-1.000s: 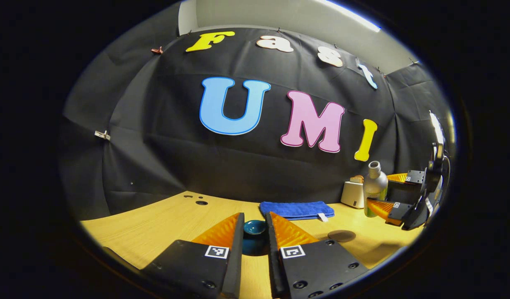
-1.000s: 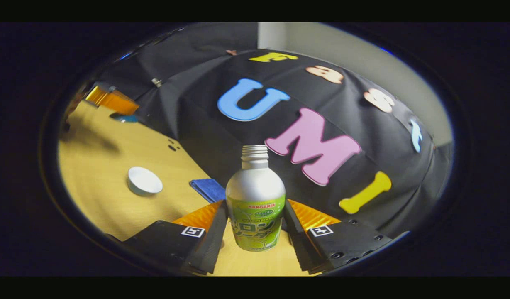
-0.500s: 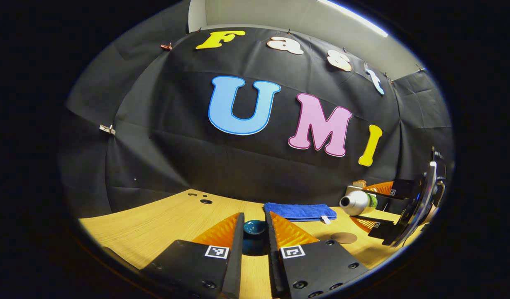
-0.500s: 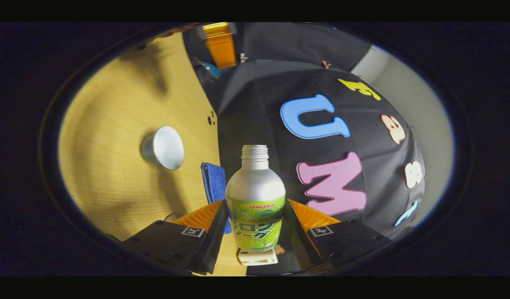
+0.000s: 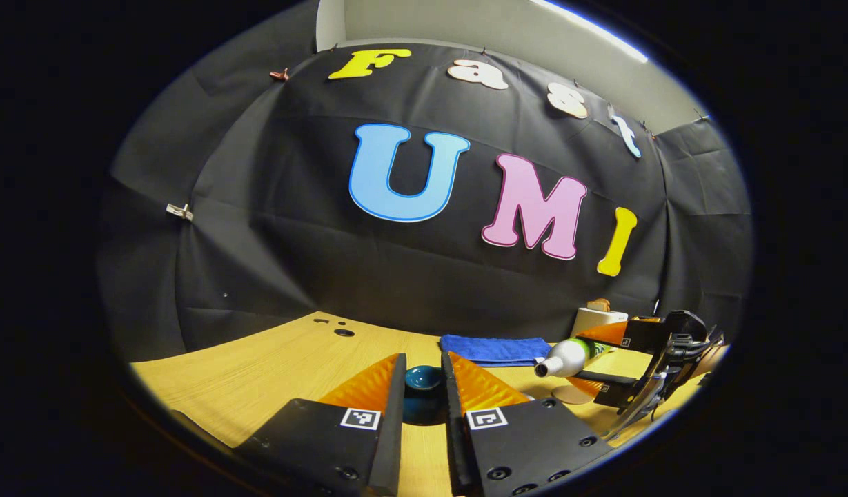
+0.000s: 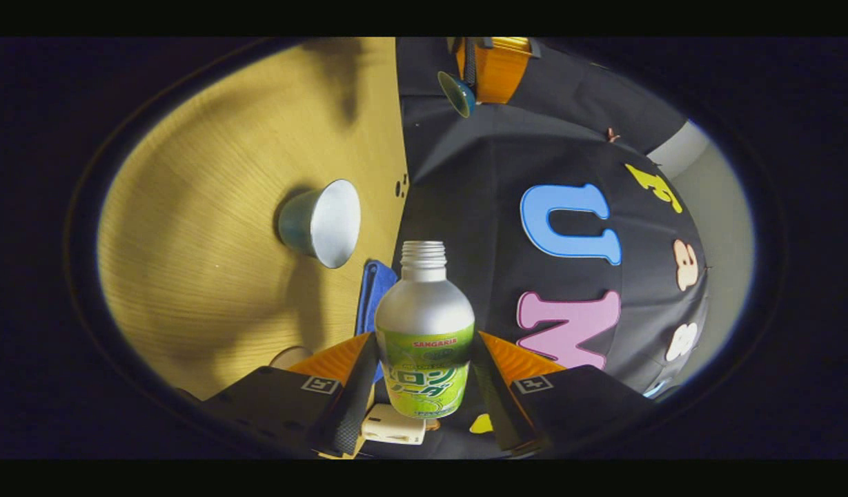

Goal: Open the teacup lid with one hand, grasp the water bottle and pour water into the teacup with the other hand; after pouring, place the water bottle on the coaster and then close the teacup lid.

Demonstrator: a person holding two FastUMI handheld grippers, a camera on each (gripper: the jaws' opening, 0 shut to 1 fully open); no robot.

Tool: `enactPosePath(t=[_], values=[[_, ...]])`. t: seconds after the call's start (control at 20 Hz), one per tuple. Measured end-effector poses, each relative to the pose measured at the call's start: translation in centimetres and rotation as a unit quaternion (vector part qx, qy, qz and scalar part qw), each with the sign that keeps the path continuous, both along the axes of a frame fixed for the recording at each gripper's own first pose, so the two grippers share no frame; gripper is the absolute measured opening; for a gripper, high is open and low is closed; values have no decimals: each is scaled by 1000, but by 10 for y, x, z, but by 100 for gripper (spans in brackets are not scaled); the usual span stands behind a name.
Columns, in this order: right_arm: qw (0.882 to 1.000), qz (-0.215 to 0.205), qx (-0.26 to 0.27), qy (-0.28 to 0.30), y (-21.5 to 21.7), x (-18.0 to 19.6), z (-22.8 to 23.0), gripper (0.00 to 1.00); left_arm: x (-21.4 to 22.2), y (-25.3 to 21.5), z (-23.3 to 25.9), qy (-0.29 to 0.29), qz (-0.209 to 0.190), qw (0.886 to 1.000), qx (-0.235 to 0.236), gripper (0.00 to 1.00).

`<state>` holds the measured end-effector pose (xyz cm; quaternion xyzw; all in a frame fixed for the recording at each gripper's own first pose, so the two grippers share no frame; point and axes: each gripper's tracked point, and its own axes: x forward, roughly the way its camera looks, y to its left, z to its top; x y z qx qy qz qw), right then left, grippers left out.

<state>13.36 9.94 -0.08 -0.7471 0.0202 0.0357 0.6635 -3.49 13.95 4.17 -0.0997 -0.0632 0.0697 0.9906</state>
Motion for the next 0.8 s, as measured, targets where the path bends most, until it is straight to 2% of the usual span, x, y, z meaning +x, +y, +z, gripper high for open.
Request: enactPosePath(t=[0.05,0.1,0.8], values=[[1000,1,-6,1,0,0,-1,72,-1,0,1,0,0,1000,-1,31],[1000,2,-14,0,0,3,0,76,1,0,-1,1,-1,1000,-2,31],[994,5,-112,1,-9,7,-5,75,4,-1,-8,10,-2,1000,-2,31]])
